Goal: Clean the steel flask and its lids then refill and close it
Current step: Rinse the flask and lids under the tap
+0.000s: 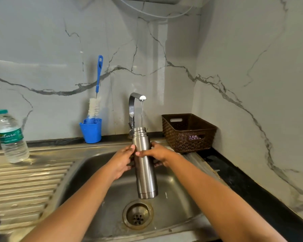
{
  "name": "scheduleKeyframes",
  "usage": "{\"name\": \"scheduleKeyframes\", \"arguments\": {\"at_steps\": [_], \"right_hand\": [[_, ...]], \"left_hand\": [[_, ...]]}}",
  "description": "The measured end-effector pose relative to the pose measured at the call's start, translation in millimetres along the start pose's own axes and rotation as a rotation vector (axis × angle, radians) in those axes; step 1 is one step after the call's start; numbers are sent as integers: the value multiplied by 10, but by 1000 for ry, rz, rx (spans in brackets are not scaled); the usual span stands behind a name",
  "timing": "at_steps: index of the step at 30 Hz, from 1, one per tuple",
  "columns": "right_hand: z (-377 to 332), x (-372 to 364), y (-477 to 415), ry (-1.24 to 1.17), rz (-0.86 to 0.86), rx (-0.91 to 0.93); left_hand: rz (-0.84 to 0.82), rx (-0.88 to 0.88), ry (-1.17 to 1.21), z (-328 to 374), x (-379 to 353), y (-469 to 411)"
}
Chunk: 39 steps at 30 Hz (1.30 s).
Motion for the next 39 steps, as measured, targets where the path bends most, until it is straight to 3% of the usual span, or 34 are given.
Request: {"name": "scheduleKeyframes", "arguments": {"at_steps": [5,7,9,12,14,17,21,25,29,33,35,39], "right_hand": [[-31,76,-169,206,242,28],[99,31,-192,274,301,29],[311,-76,-170,355,310,-3],[359,-122,-197,455,360,-8],[172,-51,-192,379,447,74],[92,-23,-208,297,474,101],[408,-131,-198,504,387,-41],[153,30,-172,487,519,119],[325,-143,-190,588,403,-1],[97,-65,-164,438,507,131],[117,-81,-147,418,493,109],[269,-167,-176,647,405,25]], "left_hand": [[171,-149,-1115,3,637,175],[303,-168,-1389,-82,911,263],[342,-109,-1518,-240,1077,339],[286,64,-1568,-480,1235,381],[281,112,-1555,-516,1277,365],[309,115,-1557,-454,1272,333],[319,167,-1605,-456,1317,337],[311,184,-1568,-484,1392,303],[284,205,-1549,-514,1411,303],[259,224,-1533,-539,1412,298],[258,231,-1539,-543,1407,304],[279,188,-1581,-496,1503,310]]}}
Point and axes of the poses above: each hand's wrist, its own y-axis away from the middle knuckle, its own x-axis out of the back of the hand, z = x × y, the point moved 5 cm from there along -y, towards the middle knuckle, and after that the axes turned 2 degrees about z, right-handed, at the moved point
